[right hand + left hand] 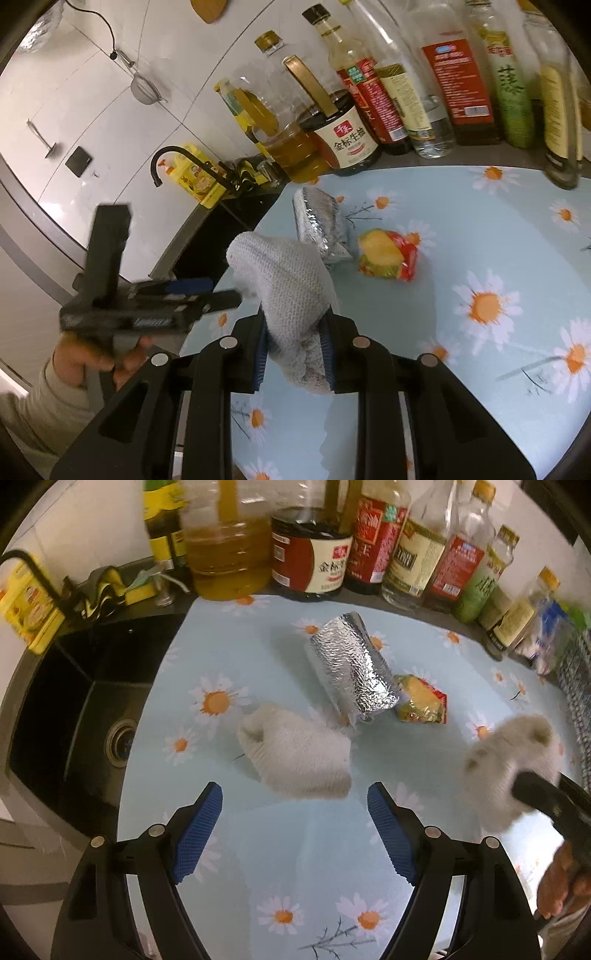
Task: Collect trash
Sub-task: 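Grasp a crumpled white tissue with the right gripper while the left grasps another tissue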
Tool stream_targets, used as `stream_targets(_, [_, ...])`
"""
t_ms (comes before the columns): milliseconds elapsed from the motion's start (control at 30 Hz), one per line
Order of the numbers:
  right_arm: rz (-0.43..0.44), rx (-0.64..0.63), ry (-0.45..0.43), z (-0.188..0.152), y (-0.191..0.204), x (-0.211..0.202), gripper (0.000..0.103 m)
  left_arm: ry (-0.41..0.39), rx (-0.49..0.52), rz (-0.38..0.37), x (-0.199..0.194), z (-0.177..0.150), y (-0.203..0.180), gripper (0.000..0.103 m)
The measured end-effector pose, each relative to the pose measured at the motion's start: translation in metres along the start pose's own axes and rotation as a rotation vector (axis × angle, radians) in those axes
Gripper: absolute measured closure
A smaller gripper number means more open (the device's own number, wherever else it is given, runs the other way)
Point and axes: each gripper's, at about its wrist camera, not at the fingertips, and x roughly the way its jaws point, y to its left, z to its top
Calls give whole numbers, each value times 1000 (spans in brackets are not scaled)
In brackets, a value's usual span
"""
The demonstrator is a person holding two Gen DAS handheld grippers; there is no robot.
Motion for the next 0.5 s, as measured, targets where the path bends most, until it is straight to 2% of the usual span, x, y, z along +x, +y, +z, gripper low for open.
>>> stream_targets(167, [-4, 36, 11, -13, -11, -5, 77, 52, 24, 40, 21, 9, -6, 24])
stream_targets(367, [0, 70, 27, -24, -20, -3, 77, 55, 44, 86, 32, 24, -7, 24])
stream_targets(500, [4, 91, 40, -33, -26, -3, 77, 61, 62, 91, 41, 28, -10, 24])
